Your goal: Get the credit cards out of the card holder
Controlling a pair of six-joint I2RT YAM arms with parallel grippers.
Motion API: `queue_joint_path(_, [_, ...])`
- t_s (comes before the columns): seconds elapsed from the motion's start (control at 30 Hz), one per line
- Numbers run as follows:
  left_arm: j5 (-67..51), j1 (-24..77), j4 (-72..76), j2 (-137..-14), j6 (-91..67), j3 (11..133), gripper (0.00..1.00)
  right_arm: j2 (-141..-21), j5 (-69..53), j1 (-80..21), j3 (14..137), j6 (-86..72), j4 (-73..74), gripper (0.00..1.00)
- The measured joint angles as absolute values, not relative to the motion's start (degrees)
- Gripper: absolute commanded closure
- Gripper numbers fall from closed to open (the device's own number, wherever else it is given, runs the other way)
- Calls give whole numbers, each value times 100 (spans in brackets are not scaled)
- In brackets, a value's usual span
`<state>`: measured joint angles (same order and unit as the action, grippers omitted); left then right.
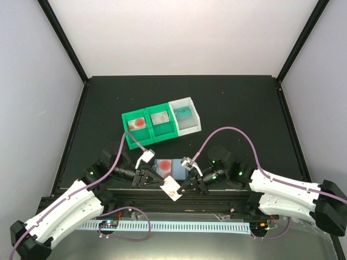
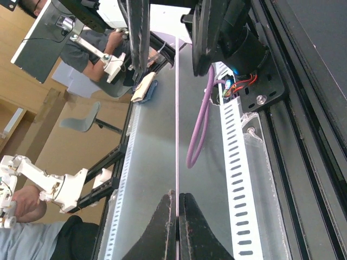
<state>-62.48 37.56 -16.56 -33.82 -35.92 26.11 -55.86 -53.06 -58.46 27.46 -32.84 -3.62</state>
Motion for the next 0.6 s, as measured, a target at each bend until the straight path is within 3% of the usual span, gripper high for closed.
queue_joint_path(0.13, [-6375,3756,-1669,-3426,-3583,2611,98,-5741,-5332,-5846,2856,-3284,-386,99])
queue_joint_path(0.3, [-6407,3734,-1745,-3424,-3461,2613,98,-5835,-5415,-5846,2923,-3262,-384,96])
queue_joint_path(0.6, [-5911,3730,-2029,-3367,-3378,2620,99,-5496,-4635,-5846,2934,-3164,12,51])
